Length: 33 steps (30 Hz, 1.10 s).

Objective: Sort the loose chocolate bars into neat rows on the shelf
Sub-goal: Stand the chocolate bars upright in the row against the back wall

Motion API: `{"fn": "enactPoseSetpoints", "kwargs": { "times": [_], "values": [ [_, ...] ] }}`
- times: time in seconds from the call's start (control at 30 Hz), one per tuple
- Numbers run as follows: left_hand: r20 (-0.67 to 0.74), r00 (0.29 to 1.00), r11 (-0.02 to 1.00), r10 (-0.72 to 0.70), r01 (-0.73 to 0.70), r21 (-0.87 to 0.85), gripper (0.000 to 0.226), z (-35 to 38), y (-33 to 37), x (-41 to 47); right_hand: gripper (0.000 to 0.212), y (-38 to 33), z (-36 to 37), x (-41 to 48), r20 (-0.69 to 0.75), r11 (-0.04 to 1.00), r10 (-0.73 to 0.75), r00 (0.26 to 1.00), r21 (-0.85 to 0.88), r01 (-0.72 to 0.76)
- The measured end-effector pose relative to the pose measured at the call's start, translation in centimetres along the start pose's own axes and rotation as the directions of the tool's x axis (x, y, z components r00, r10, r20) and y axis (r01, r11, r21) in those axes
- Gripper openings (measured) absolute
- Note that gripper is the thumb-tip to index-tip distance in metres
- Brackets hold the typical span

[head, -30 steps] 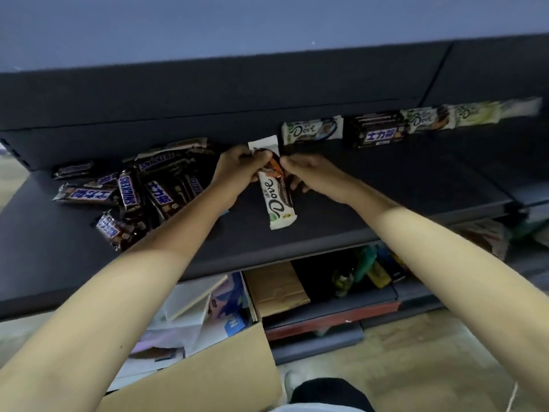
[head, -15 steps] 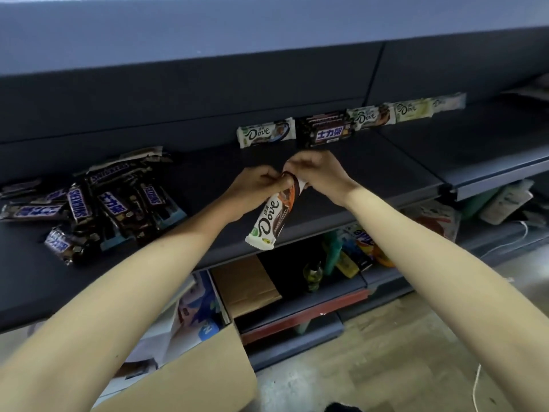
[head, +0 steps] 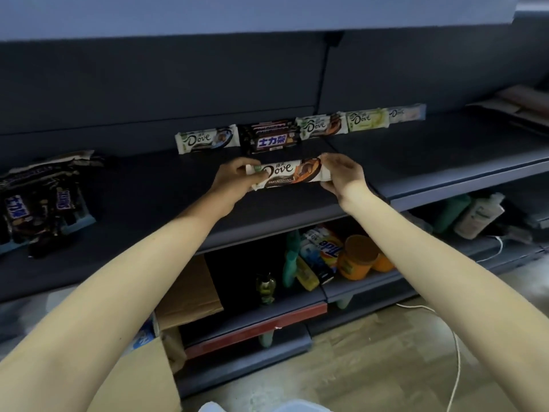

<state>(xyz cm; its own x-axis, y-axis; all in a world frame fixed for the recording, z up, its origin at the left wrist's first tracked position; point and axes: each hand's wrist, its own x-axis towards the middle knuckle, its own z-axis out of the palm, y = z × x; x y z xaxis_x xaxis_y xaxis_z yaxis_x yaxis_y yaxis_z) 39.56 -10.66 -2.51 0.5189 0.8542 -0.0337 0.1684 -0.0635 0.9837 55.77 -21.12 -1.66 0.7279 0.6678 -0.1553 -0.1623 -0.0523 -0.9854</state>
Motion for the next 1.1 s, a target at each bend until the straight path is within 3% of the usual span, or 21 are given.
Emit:
{"fn": "enactPoseSetpoints", "kwargs": {
  "times": [0.13, 0.3, 0.4, 0.53, 0.67, 0.77, 0.97, 1.1],
  "values": [
    [-0.106, 0.994, 0.996, -0.002, -0.007, -0.088, 0.033, 4.2, 0.2, 1.6, 0.023, 0.7, -4.2, 1.6, 0.036, 0.98, -0.04, 0.999, -0.193, 0.047],
    [-0.084, 0.996, 0.995, 0.011, -0.02, -0.097, 0.025, 9.1, 0.0, 2.9, 0.019, 1.3, -7.3, 4.7, -0.045, 0.934, -0.106, 0.993, -0.348, 0.084],
    [-0.144, 0.99, 1.0, 0.017, -0.019, -0.017, 0.025, 10.8, -0.1, 4.7, 0.02, 1.2, -8.2, 7.0, -0.061, 0.926, -0.081, 0.995, -0.373, 0.052],
    [-0.213, 0.973, 0.975, 0.084, -0.037, 0.218, 0.029, 11.8, 0.6, 7.8, 0.014, 0.4, -7.9, 10.3, -0.026, 0.919, -0.087, 0.996, -0.389, 0.07],
    [-0.161, 0.967, 0.894, 0.199, -0.112, 0.435, 0.018, 12.5, 1.5, 11.9, 0.026, -0.4, -7.6, 14.0, -0.023, 0.909, -0.077, 0.997, -0.412, 0.061],
    [-0.121, 0.969, 0.832, 0.218, -0.119, 0.542, 0.026, 13.2, 2.3, 14.1, 0.016, -1.5, -7.5, 16.7, -0.001, 0.888, -0.09, 0.996, -0.453, 0.079],
    [0.01, 0.985, 0.8, 0.175, -0.148, 0.582, 0.048, 14.7, 2.9, 15.4, 0.015, -2.8, -7.2, 19.7, 0.094, 0.775, -0.127, 0.987, -0.612, 0.158],
    [0.04, 0.985, 0.744, 0.166, -0.152, 0.651, 0.048, 15.4, 2.9, 16.0, 0.037, -3.2, -7.2, 21.3, 0.141, 0.766, -0.157, 0.977, -0.607, 0.211]
  ]
}}
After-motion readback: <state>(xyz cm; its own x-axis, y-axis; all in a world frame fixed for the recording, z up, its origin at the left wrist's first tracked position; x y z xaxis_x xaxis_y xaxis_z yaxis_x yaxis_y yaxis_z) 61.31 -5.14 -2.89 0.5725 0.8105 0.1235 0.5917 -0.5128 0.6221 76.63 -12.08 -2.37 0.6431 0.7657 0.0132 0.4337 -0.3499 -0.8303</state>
